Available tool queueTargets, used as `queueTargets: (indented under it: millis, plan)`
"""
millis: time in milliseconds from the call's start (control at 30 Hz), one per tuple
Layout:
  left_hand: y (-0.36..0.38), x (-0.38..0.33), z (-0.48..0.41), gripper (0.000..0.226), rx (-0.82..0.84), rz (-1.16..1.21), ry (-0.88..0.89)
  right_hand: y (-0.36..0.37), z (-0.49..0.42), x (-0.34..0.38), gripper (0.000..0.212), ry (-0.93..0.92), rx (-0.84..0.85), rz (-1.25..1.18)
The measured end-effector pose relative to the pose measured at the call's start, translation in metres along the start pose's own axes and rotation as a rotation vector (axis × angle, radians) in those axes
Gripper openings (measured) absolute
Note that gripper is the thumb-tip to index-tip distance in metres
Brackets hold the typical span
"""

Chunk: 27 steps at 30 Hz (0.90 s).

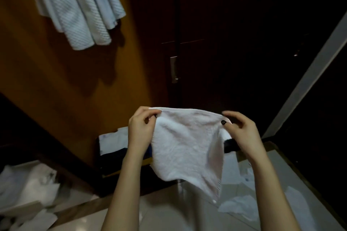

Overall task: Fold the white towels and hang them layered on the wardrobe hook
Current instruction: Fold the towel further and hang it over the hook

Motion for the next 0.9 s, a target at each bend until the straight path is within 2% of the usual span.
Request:
queueTargets:
  millis: [67,133,233,333,433,567,667,900]
  plan:
    - [-0.023,0.004,0.003,0.032,-0.008,0.071,-0.018,0.026,0.013,0.023,0.027,-0.029,0.099,-0.102]
    - [-0.042,0.009,0.008,0.031,0.026,0.125,-0.032,0.052,0.027,0.043,0.024,-0.059,0.202,-0.152]
    - [-0.065,0.017,0.017,0.026,0.075,0.198,-0.101,0.089,0.044,0.065,0.019,-0.07,0.354,-0.187]
    - [-0.086,0.022,0.025,0.023,0.102,0.227,-0.149,0.117,0.053,0.08,0.029,-0.091,0.46,-0.17]
    - [-0.103,0.027,0.027,0.023,0.108,0.228,-0.198,0.142,0.06,0.091,0.031,-0.1,0.434,-0.104]
    - [-0.118,0.025,0.024,0.027,0.094,0.225,-0.194,0.176,0.064,0.109,0.011,-0.157,0.308,0.041]
    - [-0.129,0.019,0.024,0.023,0.109,0.316,-0.167,0.192,0.066,0.124,0.013,-0.234,0.202,0.108]
    - [-0.145,0.017,0.013,0.014,0.125,0.39,-0.122,0.202,0.063,0.138,0.002,-0.355,0.214,0.146]
Point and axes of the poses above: each hand's wrist, its own z-axis away from the middle knuckle, its own y-axis out of the palm, x = y × z, the point moved 1 cm from there along -z, towards the middle knuckle, and after that the axes turned 6 degrees about z, right-handed, at the moved point
